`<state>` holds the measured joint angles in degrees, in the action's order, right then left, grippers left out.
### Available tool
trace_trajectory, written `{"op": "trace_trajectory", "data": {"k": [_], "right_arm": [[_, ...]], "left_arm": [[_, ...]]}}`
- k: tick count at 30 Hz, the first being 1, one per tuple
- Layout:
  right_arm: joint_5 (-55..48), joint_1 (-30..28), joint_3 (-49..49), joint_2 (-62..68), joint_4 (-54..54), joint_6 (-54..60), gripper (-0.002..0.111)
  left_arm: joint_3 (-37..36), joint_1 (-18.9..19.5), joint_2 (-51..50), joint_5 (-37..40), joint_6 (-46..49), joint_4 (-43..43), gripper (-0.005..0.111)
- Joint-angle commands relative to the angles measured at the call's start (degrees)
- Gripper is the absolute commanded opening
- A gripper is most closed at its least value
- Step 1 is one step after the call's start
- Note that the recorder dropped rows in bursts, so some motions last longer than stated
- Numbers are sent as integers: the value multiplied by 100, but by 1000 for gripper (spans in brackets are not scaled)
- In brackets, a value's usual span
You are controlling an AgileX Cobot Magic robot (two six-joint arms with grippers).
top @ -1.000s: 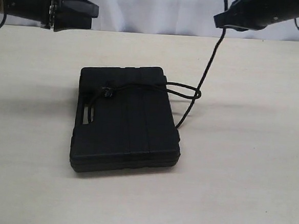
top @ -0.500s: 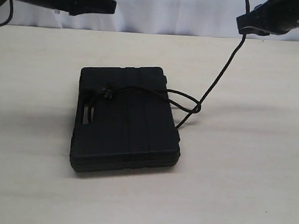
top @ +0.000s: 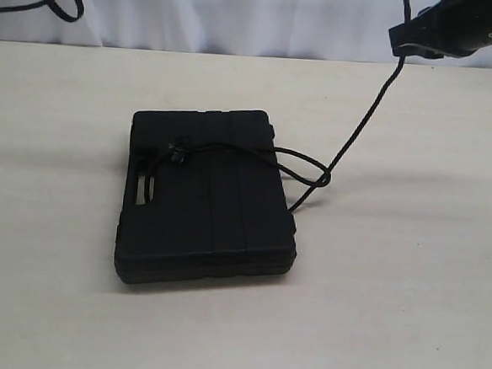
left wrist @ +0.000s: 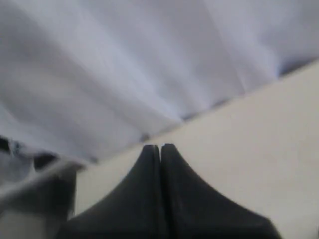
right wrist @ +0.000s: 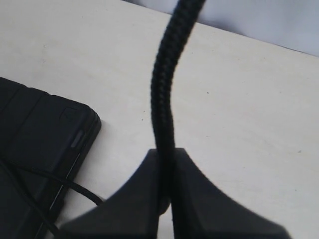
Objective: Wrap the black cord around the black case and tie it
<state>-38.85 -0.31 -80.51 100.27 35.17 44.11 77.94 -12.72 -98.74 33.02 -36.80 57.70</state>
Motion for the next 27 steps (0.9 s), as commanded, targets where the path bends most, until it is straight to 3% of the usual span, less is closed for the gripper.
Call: {"op": "trace_trajectory", "data": {"k": [1, 3, 6, 9, 13, 27], "right_arm": [[56, -35, 23, -22, -27, -5, 4], [-42, -35, 23, -22, -27, -5, 4], [-245, -35, 23, -22, -27, -5, 4], [-497, -35, 23, -22, -27, -5, 4], [-538, -35, 23, -22, -27, -5, 4], [-540, -35, 23, -22, -27, -5, 4]], "left_arm": [[154, 163, -290, 1140, 3742, -4760, 0], [154, 165, -479, 1443, 4105, -5559, 3], [154, 155, -802, 1594, 4073, -5679, 14], [154, 155, -1178, 1704, 3263, -5623, 32], [154, 155, -1531, 1937, 2883, -5723, 43], [154, 142, -2191, 1440, 2942, -6313, 45]]}}
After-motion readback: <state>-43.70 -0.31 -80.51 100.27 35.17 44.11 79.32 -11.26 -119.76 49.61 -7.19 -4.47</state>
